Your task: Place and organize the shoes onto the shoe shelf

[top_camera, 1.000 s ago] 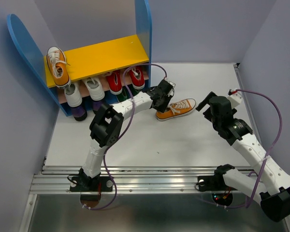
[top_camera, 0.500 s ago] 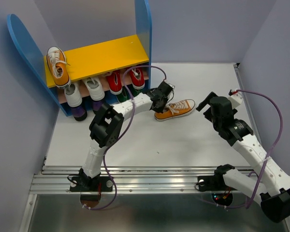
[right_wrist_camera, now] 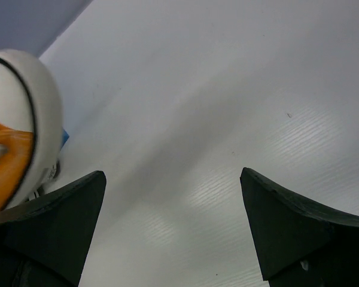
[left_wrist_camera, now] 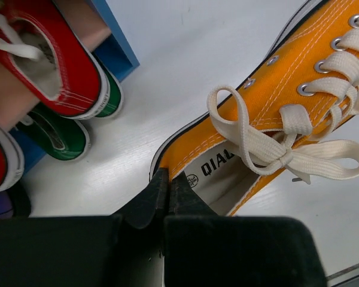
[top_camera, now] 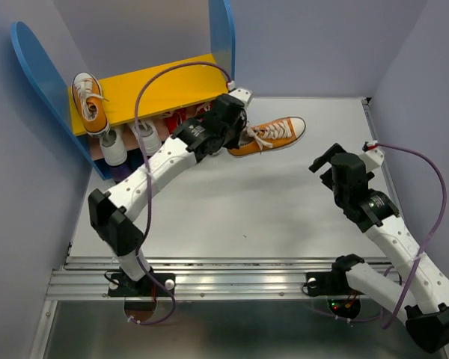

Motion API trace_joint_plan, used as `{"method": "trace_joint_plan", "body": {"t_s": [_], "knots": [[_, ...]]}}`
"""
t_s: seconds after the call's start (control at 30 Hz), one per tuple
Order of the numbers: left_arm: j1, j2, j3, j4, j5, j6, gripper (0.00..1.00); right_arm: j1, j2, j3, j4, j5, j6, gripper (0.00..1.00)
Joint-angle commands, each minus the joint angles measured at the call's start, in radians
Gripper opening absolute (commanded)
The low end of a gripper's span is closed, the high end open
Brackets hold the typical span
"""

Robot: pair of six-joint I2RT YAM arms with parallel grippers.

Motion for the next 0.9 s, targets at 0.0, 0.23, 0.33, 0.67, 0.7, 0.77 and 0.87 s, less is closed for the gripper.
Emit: {"method": "trace_joint_plan", "body": {"t_s": [0.0,0.23,0.33,0.67,0.7,0.77,0.87], "knots": [[0.022,-0.145,0.096,0.009,-0.006,-0.040,0.00,-0.003,-0.053,-0.017,-0.007,0.091,0.037,1.00],[0.143,-0.216,0.216,-0.078,-0.008,-0.080,0.00,-0.003,-0.122,-0.028,-0.022,0.174,0.080,1.00],[0.228,-0.225,0.274,-0.108,-0.006,-0.111,0.00,-0.003,-0.143,-0.028,-0.021,0.190,0.074,1.00],[0.402,-0.306,0.317,-0.063,-0.034,-0.203,0.00,-0.003,-0.131,-0.022,-0.025,0.193,0.064,1.00],[0.431,-0.309,0.317,-0.072,-0.043,-0.212,0.00,-0.003,-0.128,-0.022,-0.025,0.191,0.066,1.00],[0.462,-0.311,0.316,-0.088,-0.060,-0.241,0.00,-0.003,-0.114,-0.019,-0.025,0.185,0.069,1.00],[0.517,-0.318,0.294,-0.100,-0.063,-0.286,0.00,-0.003,-0.099,-0.014,-0.027,0.178,0.071,1.00]]}}
